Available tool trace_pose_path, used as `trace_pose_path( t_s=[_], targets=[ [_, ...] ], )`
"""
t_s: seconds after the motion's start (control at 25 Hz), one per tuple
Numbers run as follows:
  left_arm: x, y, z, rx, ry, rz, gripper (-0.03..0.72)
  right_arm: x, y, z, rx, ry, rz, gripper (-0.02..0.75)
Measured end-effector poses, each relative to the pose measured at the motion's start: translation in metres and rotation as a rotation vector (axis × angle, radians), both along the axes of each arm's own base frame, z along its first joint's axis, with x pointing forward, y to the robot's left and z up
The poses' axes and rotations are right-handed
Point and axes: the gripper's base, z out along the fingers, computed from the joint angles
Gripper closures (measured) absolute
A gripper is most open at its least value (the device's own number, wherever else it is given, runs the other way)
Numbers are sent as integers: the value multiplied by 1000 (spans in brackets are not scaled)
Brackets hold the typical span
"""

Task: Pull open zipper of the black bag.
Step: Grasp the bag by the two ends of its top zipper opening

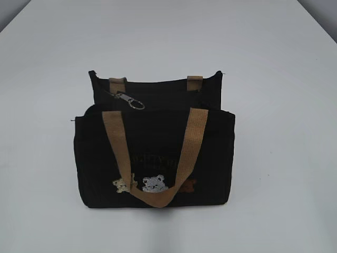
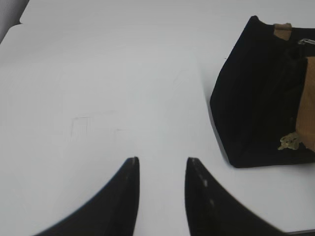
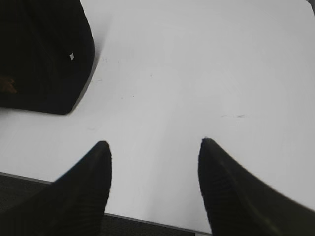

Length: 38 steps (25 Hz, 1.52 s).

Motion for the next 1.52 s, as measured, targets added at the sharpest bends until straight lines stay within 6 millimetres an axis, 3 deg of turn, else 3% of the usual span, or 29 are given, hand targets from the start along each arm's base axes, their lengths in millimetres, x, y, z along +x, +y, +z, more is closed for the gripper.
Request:
trace_pose_path(
  t_s=[1.32,1.52],
  targets=[
    [0,3,0,28,-2,21,449,0,0,0,0,0,0,297],
    [16,-8,16,-103,-18,-46,449,1,0,0,0,8,0,297]
  ],
)
